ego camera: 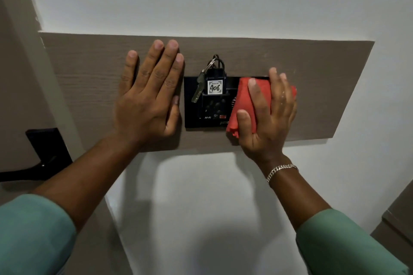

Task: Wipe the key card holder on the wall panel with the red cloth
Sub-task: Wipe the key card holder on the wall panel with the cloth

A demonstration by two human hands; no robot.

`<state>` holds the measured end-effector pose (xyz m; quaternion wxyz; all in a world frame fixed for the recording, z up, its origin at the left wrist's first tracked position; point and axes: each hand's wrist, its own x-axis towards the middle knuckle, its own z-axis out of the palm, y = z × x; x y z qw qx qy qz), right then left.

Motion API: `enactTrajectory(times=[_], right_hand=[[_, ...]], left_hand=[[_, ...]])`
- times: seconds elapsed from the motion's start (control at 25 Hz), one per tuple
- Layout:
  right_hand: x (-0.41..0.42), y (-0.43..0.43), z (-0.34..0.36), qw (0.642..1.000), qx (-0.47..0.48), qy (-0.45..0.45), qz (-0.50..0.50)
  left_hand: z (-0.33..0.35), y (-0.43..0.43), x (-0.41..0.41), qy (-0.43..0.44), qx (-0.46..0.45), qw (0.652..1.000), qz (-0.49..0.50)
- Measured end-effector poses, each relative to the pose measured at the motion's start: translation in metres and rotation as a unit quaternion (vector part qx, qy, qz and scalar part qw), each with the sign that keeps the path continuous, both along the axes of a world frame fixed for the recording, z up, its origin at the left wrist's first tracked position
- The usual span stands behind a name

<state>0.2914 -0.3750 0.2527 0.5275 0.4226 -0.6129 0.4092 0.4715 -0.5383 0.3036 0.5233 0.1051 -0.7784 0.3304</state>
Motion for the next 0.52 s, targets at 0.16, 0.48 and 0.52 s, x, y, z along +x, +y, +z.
enactTrajectory(times=[0.16, 0.48, 0.52], right_hand=[[0.003, 0.001, -0.008, 0.997, 0.044, 0.063, -0.012], [0.008, -0.001, -0.009, 0.994, 0.06, 0.082, -0.028], [-0.002, 0.007, -0.014, 0.989, 0.09, 0.118, -0.028]], left_hand=[[0.002, 0.0, 0.0, -0.004, -0.002, 1.0, -0.008], [0.002, 0.001, 0.001, 0.0, -0.005, 1.0, -0.005], [0.002, 0.001, 0.002, -0.001, -0.004, 1.0, -0.003]])
